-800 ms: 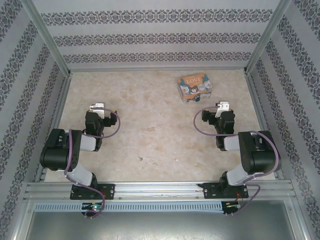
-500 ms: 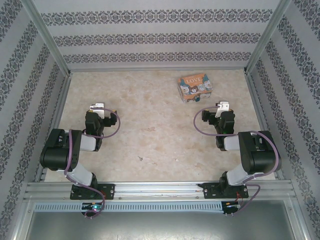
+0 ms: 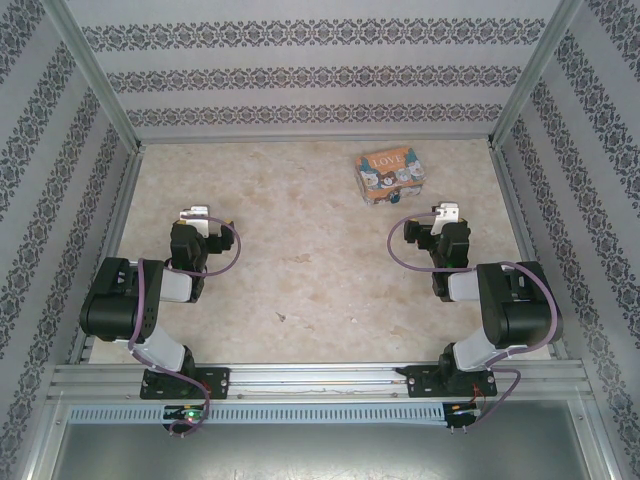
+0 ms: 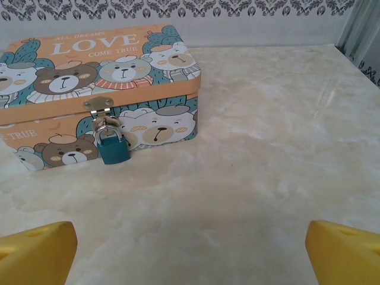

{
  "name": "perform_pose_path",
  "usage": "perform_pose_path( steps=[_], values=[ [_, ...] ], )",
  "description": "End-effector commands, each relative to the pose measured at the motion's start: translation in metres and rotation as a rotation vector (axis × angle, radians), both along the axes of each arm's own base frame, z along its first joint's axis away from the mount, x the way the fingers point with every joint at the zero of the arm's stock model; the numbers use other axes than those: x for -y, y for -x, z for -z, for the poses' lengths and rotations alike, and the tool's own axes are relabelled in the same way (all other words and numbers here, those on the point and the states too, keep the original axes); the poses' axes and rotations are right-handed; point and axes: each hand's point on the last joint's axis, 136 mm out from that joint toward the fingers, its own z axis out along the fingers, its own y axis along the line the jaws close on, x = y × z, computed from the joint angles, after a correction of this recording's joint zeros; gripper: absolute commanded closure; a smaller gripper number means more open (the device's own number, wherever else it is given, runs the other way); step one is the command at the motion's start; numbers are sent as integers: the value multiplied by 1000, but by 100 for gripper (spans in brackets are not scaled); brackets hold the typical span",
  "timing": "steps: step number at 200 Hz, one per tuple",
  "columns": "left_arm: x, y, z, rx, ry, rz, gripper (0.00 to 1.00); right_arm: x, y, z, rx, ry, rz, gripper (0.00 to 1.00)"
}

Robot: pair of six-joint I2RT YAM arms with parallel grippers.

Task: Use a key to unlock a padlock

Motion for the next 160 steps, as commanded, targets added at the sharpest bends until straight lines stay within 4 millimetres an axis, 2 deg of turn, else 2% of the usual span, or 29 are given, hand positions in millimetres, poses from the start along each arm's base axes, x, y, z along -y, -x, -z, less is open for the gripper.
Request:
perform_pose_path(
  steps=[1, 66, 85, 130, 160],
  values=[
    [-1, -2, -2, -3, -1, 7, 1, 2, -6, -15, 41, 3, 3, 2],
    [0, -1, -2, -1, -1, 11, 1, 2, -5, -15, 42, 4, 4, 2],
    [-2, 1, -10, 20, 0, -2, 1, 7, -4, -19, 51, 2, 36, 2],
    [-9, 3, -48, -1, 1, -46, 1, 7, 4, -39, 35, -4, 37, 2],
    [-11, 3, -87, 7, 142, -108, 1, 10, 5, -57, -9, -44, 61, 2]
  ],
)
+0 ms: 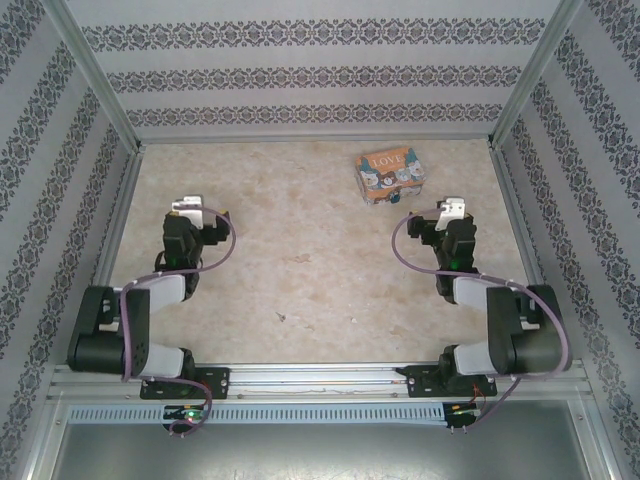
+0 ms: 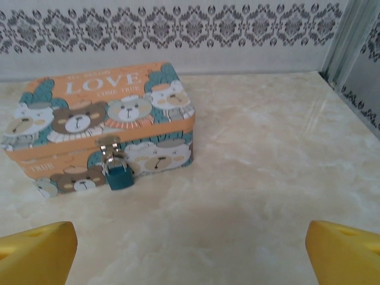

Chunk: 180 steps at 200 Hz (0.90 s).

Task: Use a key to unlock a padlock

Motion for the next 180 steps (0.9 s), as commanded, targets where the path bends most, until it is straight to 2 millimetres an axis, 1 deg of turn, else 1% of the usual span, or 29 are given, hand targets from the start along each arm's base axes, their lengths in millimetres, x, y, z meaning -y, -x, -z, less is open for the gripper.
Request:
perform_pose_path(
  steps=[1, 11, 21, 44, 57, 58, 60, 71, 84, 97, 107, 132, 153, 163, 180],
  values=[
    [-5, 3, -18, -55, 122, -62, 1, 8, 0, -12, -50, -45, 46, 2],
    [0, -1, -27, -78, 189, -53, 1, 9, -1, -17, -74, -93, 52, 2],
    [7, -4, -29, -114, 260, -45, 1, 8, -5, -24, -96, -146, 45, 2],
    [20, -13, -28, -152, 385, -39, 1, -1, -18, -36, -145, -255, -5, 2],
    [36, -21, -28, -175, 464, -8, 1, -6, -29, -43, -166, -322, -38, 2],
    [37, -22, -27, -178, 470, -5, 1, -7, -29, -41, -172, -328, -40, 2],
    [40, -24, -27, -184, 481, 2, 0, -7, -32, -44, -169, -338, -43, 2],
    [59, -32, -25, -216, 535, 45, 0, -10, -43, -48, -181, -393, -62, 2],
    [86, -42, -23, -252, 564, 94, 0, -10, -56, -51, -186, -445, -68, 2],
    [110, -52, -23, -273, 578, 134, 0, -6, -69, -49, -195, -486, -50, 2],
    [134, -59, -22, -298, 588, 175, 0, -3, -79, -47, -198, -513, -41, 2],
    [189, -77, -20, -350, 645, 273, 0, -2, -104, -38, -222, -588, -54, 2],
    [233, -90, -15, -384, 681, 351, 0, 3, -122, -29, -239, -627, -36, 2],
    [251, -96, -10, -414, 689, 386, 0, 5, -130, -27, -241, -641, -40, 1],
    [274, -106, -1, -455, 715, 430, 0, 7, -145, -18, -265, -658, -53, 2]
  ],
)
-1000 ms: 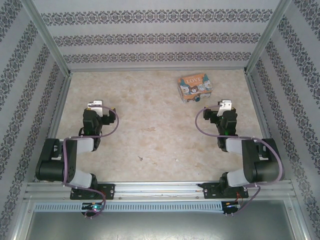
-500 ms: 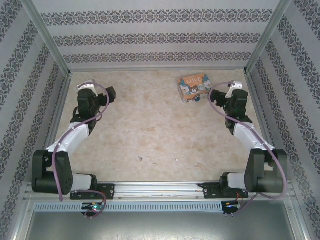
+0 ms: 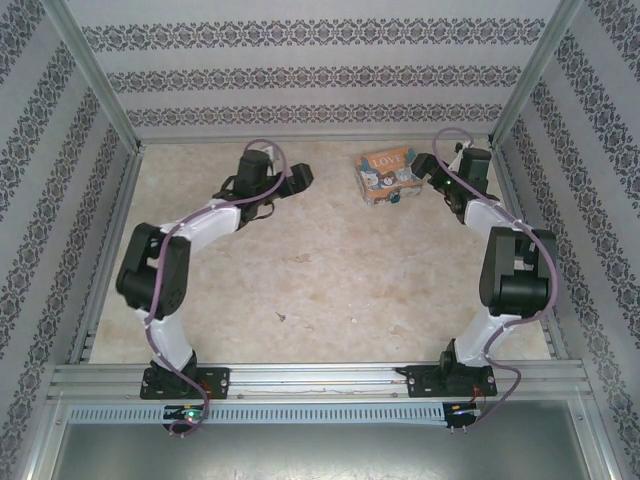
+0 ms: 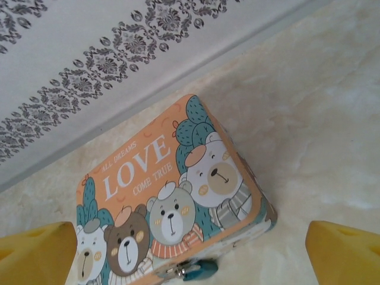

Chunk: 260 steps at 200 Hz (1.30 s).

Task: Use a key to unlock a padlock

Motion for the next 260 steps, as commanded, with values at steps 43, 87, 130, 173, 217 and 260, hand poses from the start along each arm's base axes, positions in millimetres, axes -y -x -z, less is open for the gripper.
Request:
perform_pose_path(
  steps=[43, 87, 130, 173, 217, 260],
  values=[
    [89, -25, 18, -96, 155, 174, 2, 6, -49, 13, -28, -143, -42, 1],
    [133, -44, 34, -140, 238, 249, 9, -2, -67, 25, -51, -184, -110, 2],
    [155, -56, 47, -162, 256, 279, 14, -12, -79, 32, -70, -216, -187, 2],
    [166, -64, 56, -181, 276, 295, 16, -25, -86, 34, -85, -260, -273, 2],
    [172, -66, 61, -196, 269, 326, 18, -46, -79, 34, -99, -276, -362, 2],
    [175, -59, 60, -209, 279, 370, 21, -73, -64, 32, -113, -269, -429, 3]
  ],
)
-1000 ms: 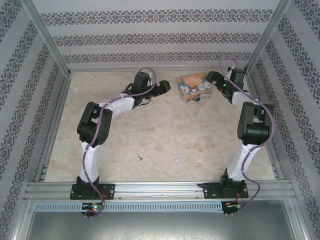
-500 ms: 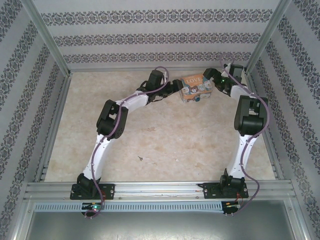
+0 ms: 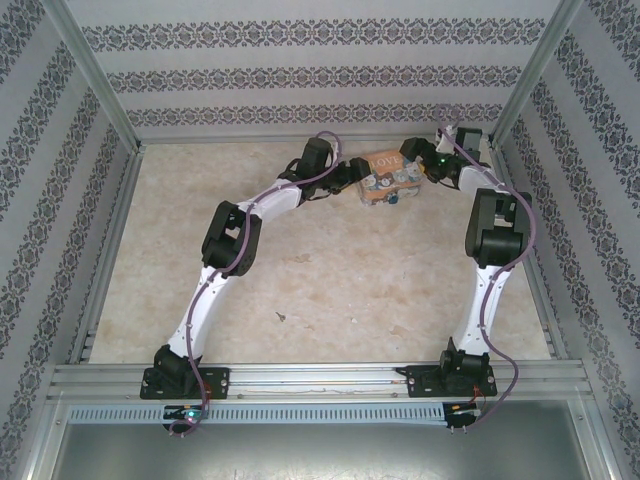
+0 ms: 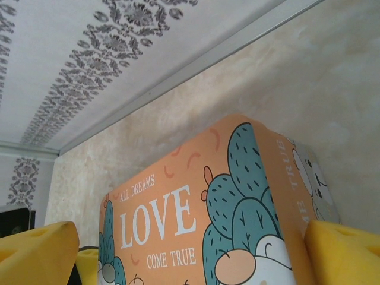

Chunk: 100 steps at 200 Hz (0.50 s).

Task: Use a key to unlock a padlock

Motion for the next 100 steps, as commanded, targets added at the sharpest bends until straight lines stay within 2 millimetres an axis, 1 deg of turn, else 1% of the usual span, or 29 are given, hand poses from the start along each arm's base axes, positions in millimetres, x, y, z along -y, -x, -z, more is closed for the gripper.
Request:
perform_pose_path(
  steps=[1, 17, 43, 54, 71, 73, 100],
  values=[
    [10, 12, -3, -19, 9, 60, 21, -32, 13, -8, 16, -9, -102, 3],
    [11, 18, -5, -19, 12, 84, 22, -46, 21, -9, 16, -6, -131, 4],
    [4, 26, -11, 0, 2, 97, 23, -68, 34, -8, 10, 11, -162, 5],
    [-2, 28, -15, 4, 3, 94, 23, -76, 40, -8, 8, 19, -167, 5],
    [-12, 35, -14, -5, 0, 87, 24, -92, 50, -9, 11, 28, -184, 6],
    [-13, 36, -17, 0, 1, 86, 24, -94, 52, -9, 12, 29, -186, 6],
    [-32, 51, -18, -1, 1, 71, 25, -116, 69, -10, 5, 34, -212, 6]
  ],
)
